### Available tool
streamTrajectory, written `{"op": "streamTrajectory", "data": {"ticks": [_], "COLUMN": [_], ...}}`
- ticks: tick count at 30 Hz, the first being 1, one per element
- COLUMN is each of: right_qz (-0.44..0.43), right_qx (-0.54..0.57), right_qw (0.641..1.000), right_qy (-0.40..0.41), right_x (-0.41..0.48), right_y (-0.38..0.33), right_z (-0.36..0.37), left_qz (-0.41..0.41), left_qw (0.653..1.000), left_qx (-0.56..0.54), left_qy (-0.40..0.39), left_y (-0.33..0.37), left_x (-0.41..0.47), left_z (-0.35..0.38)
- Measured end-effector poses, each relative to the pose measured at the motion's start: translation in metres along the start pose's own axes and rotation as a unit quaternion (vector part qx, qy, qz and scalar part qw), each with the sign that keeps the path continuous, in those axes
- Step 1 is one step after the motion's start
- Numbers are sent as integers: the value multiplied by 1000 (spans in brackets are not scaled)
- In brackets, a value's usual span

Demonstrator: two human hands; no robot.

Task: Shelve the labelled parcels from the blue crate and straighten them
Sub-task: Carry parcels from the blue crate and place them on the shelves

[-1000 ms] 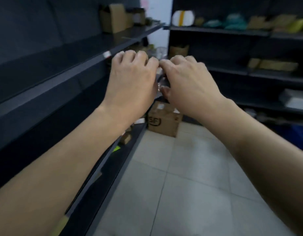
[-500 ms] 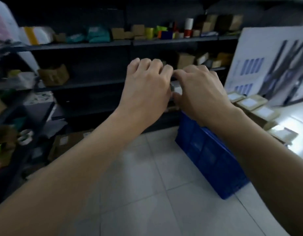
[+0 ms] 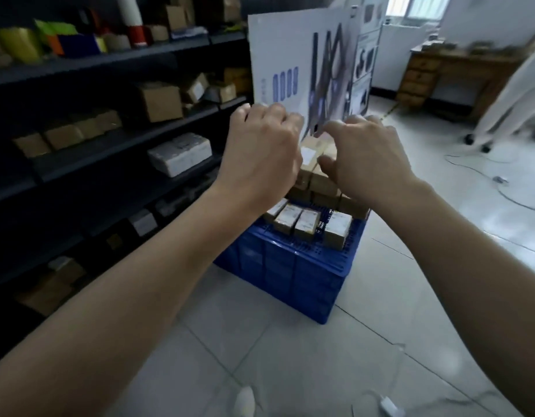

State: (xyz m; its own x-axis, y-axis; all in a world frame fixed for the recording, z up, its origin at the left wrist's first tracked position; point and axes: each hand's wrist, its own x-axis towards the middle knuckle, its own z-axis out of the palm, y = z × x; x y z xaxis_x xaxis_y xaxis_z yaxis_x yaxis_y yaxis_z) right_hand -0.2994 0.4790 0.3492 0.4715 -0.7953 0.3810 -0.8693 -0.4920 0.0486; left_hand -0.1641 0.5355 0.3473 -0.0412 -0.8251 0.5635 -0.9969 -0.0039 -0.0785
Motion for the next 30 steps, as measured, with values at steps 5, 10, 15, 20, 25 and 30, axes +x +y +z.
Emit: {"op": "streamTrajectory", "data": {"ticks": [5, 10, 15, 20, 25, 30], "right_qz": [90, 167, 225, 243, 267, 297], "right_qx": [-7, 31, 79, 153, 189, 206], "right_qw": [996, 982, 961, 940, 915, 875], "right_qy": [-22, -83, -143, -186, -235, -323], "right_x": [62, 95, 122, 146, 157, 152], "right_y": [26, 64, 109, 153, 197, 229], "right_z": [55, 125, 197, 272, 351, 426], "left_qz": [49, 46, 2, -64, -163, -277], "left_qw": [996, 967, 915, 881, 832, 807], "left_qx": [-69, -223, -328, -337, -357, -323], "left_qy": [-28, -113, -236, -326, -392, -411], "left_y": [-22, -30, -30, -18, -2, 13], "left_x": [70, 120, 159, 176, 180, 164], "left_z": [71, 149, 241, 335, 427, 509]}}
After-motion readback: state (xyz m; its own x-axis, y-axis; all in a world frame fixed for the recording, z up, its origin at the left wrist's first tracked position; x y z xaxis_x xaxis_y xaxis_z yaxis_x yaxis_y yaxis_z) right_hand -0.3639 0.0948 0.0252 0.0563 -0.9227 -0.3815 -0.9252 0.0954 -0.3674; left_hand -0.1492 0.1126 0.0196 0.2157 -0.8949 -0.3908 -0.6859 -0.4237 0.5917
